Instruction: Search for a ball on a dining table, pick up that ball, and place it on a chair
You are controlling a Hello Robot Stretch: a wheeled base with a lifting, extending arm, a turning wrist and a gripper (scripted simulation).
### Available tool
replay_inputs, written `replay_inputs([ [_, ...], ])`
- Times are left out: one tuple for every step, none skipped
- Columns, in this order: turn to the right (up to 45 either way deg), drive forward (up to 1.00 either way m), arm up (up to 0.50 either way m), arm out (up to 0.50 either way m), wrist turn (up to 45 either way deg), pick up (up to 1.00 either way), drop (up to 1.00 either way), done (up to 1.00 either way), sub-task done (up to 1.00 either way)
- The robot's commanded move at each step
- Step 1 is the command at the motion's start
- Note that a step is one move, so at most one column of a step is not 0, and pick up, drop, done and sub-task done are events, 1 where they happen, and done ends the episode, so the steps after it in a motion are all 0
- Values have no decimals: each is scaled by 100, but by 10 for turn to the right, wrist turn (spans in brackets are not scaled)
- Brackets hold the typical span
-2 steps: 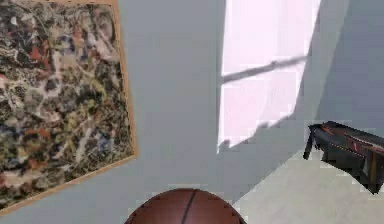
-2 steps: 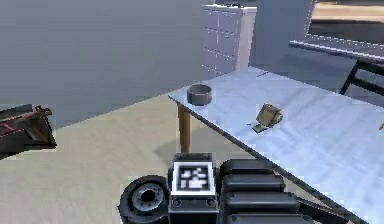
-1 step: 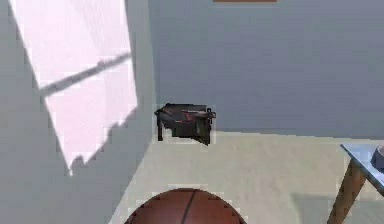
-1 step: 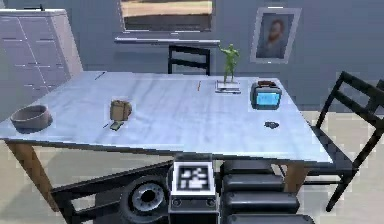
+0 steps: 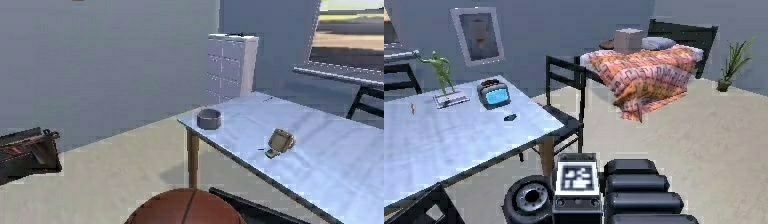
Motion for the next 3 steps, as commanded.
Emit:
replay_inputs([
  [450,0,0,0,0,0,0,0,0],
  [270,0,0,0,0,0,0,0,0],
  [30,0,0,0,0,0,0,0,0],
])
